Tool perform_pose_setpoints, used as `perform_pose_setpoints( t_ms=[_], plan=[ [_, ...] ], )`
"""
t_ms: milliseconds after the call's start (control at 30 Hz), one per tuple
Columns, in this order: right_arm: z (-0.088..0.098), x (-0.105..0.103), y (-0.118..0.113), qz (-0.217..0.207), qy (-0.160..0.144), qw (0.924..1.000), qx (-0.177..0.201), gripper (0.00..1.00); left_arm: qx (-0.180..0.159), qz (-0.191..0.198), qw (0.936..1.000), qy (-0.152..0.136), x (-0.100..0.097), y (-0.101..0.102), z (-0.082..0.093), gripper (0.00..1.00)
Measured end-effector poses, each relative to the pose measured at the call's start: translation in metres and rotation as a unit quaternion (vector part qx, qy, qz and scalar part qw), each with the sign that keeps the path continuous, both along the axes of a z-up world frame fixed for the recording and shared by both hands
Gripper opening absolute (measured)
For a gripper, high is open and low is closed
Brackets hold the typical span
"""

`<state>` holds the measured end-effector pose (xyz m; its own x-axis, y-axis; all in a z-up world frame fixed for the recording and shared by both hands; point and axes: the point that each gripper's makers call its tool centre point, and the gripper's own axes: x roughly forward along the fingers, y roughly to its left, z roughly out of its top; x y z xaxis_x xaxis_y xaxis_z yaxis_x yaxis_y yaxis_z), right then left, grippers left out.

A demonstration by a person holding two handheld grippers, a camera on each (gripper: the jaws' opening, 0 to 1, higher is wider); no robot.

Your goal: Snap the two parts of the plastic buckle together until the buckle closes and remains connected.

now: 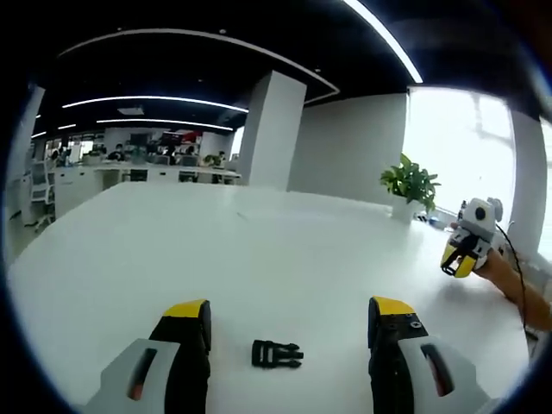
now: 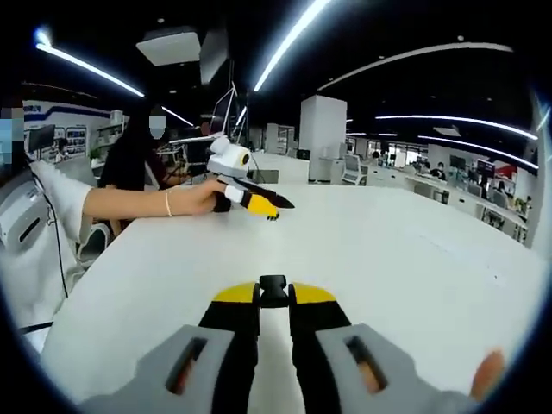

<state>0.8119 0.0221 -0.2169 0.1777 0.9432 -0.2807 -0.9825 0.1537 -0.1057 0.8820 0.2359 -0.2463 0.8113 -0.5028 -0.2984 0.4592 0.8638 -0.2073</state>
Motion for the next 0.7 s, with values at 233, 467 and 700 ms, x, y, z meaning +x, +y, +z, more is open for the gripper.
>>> perform_pose_setpoints(
  t_ms=[233,467,700],
  plan=[
    [0.004,0.005,-0.005,-0.011,0.004,0.9998,0.016,0.13,0.033,-0.102,0.9938,-0.028,-0.016,0.012,0.001,0.74],
    [-0.007,0.006,-0.005,-0.014,0.016,0.9998,0.0,0.13,0.059,-0.155,0.9861,0.001,-0.015,0.019,-0.016,0.69],
    [-0.007,0.009,-0.008,-0.02,0.025,0.9994,0.011,0.13,0.066,-0.211,0.9752,-0.01,-0.014,0.016,-0.018,0.64]
  ],
)
